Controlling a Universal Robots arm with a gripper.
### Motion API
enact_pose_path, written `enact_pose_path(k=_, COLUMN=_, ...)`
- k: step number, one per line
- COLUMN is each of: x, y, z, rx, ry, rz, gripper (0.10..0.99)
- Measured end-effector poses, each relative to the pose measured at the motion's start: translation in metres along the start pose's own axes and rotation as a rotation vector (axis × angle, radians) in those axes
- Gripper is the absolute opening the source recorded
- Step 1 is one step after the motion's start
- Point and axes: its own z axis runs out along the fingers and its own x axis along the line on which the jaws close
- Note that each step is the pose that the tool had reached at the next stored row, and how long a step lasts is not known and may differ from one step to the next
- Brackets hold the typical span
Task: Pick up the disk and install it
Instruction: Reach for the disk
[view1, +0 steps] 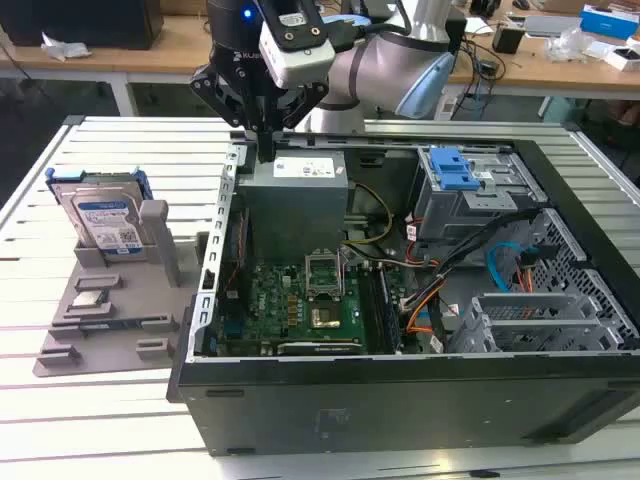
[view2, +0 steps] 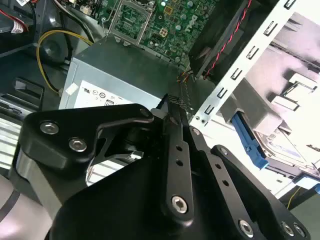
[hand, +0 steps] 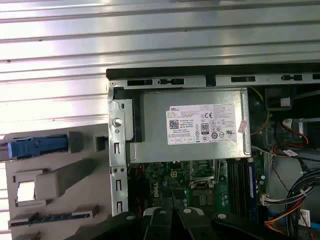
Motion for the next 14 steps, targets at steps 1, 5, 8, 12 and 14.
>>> enact_pose_path(k=1, x=0.0021, y=-0.0002, z=-0.0001, rx=0.0, ry=0.0, rz=0.0, gripper=0.102)
enact_pose_path(k=5, x=0.0143, y=-0.0011, z=-0.0004, rx=0.0, ry=0.0, rz=0.0, gripper=0.102)
enact_pose_path(k=8, x=0.0203, y=-0.0015, z=-0.0005, rx=0.0, ry=-0.0001, rz=0.0, gripper=0.102)
enact_pose_path(k=12, x=0.0319, y=-0.0024, z=-0.0009, rx=0.0, ry=0.0, rz=0.0, gripper=0.102)
enact_pose_path(k=14, x=0.0381, y=-0.0028, z=-0.001, rx=0.0, ry=0.0, rz=0.0, gripper=0.102)
